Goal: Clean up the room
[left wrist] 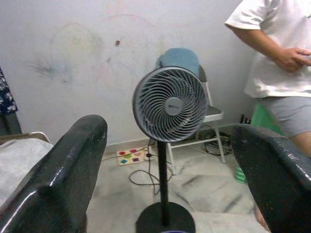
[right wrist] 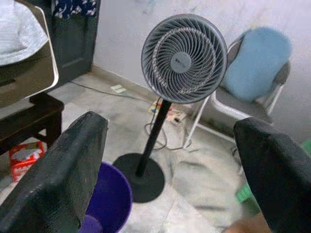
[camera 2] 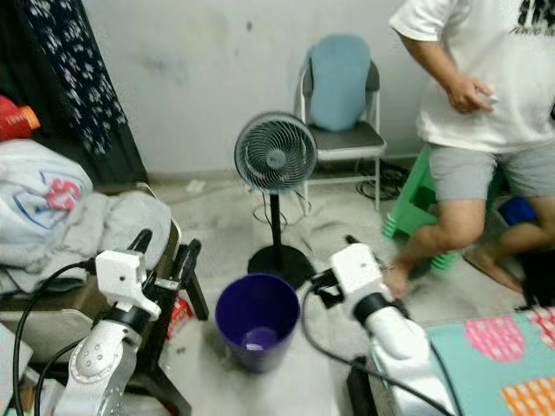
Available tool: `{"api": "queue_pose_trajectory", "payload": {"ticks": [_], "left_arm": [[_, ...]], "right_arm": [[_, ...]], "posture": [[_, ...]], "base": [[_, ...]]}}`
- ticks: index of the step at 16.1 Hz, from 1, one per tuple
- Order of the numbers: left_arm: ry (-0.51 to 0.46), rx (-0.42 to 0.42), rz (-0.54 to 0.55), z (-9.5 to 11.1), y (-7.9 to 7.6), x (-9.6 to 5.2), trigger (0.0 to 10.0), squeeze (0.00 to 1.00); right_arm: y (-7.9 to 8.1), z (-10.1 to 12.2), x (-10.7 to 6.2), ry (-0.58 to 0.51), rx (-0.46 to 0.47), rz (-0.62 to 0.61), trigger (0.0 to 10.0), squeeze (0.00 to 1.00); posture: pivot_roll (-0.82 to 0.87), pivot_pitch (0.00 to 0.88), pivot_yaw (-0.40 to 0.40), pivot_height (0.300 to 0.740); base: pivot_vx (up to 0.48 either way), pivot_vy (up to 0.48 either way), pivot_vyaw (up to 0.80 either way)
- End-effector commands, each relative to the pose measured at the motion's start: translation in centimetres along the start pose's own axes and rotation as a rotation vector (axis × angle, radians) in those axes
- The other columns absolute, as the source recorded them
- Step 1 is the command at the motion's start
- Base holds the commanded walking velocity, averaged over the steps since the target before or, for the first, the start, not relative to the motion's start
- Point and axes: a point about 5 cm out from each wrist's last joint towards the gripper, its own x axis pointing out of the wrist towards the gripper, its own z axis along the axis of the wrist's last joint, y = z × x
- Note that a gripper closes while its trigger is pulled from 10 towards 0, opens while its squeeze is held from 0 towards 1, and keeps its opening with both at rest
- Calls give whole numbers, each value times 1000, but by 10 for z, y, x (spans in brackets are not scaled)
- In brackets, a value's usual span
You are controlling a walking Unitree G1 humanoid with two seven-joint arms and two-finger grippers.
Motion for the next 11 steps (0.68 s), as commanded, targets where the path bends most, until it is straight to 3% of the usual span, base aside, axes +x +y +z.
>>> {"api": "queue_pose_trajectory", "payload": {"ticks": [1, 4, 6, 11], "left_arm": [[1, 14, 14, 0, 3, 0, 10000, 0], [3, 14, 22, 0, 7, -6, 10000, 0], [1, 11, 14, 0, 7, -6, 10000, 0], [-10, -1, -28, 1, 0, 1, 10000, 0]], "right_arm": [[3, 9, 5, -55, 21, -39, 10000, 0], [-7, 0, 3, -16, 40, -233, 10000, 0], [-9, -13, -1, 56, 140, -289, 10000, 0], [1, -1, 2, -21, 138, -204, 10000, 0]], "posture": [[24, 0, 33, 740], [35, 0, 27, 740], [24, 2, 32, 740], [3, 5, 37, 740]], "base": [[0, 0, 0], [0, 0, 0], [0, 0, 0], [211, 0, 0]]}}
